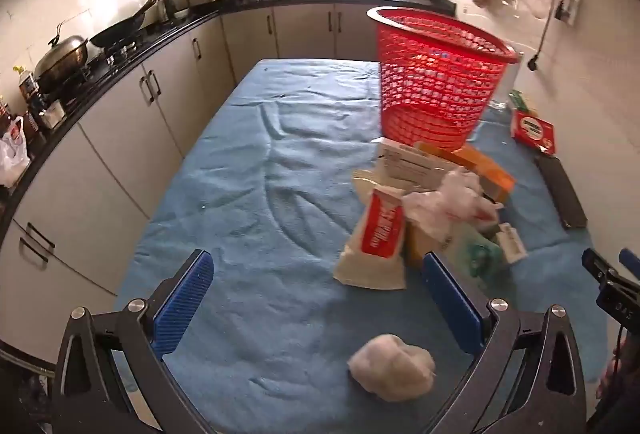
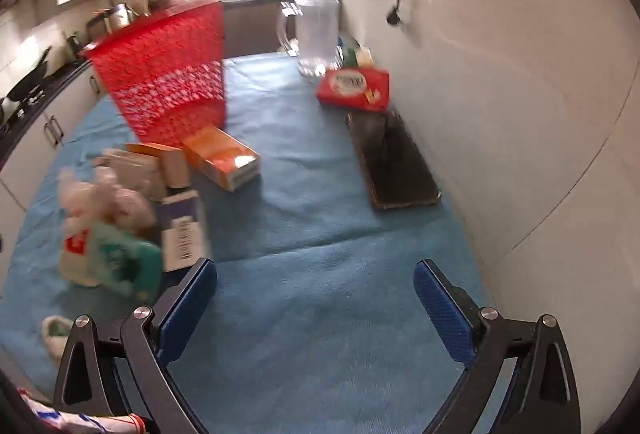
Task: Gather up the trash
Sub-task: 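Move both tools toward the crumpled white tissue and the pile of trash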
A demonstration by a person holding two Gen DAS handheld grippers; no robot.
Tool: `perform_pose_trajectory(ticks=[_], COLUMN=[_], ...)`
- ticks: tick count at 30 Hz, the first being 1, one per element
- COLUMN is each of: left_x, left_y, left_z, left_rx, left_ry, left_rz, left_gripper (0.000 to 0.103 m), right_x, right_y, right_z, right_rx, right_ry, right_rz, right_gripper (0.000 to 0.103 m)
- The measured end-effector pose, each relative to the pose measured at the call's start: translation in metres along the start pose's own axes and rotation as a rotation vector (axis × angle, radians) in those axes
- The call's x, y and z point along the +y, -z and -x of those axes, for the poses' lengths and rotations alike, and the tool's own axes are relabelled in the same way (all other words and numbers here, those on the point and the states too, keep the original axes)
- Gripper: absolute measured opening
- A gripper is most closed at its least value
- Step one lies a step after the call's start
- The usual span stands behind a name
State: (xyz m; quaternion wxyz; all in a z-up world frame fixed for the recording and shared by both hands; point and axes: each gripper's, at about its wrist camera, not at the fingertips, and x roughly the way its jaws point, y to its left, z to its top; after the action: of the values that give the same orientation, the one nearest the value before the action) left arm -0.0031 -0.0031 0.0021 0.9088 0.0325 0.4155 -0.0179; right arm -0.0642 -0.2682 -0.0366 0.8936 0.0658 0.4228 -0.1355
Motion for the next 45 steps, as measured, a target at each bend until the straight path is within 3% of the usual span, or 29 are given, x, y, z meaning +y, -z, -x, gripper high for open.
perform_pose_trajectory(ticks=[12,18,25,29,45], left_x=[-0.021,-0.029,-0.025,-0.021,-0.01], left_y=[0.012,0.017,0.013,0.011,0.011], left_z=[0.036,0.056,0.081,0.082,0.086], left_rx=[-0.05,-0.169,-0.285,-0.278,-0.268], left_ry=[0.051,0.028,0.062,0.08,0.012], left_rz=[-0.041,-0.082,-0.052,-0.026,0.01], left_gripper=[0.103,0.103,0.103,0.103,0.103], right_x=[0.011,0.016,0.014,0.014,0.025], right_y=[0.017,0.024,0.02,0.017,0.01], right_z=[0.069,0.088,0.1,0.102,0.098], right_rx=[-0.109,-0.166,-0.227,-0.237,-0.238], right_ry=[0.008,0.012,0.026,0.027,0.008], right_rz=[0.003,0.018,0.009,0.013,0.044], right_gripper=[0.1,0.1,0.1,0.1,0.101])
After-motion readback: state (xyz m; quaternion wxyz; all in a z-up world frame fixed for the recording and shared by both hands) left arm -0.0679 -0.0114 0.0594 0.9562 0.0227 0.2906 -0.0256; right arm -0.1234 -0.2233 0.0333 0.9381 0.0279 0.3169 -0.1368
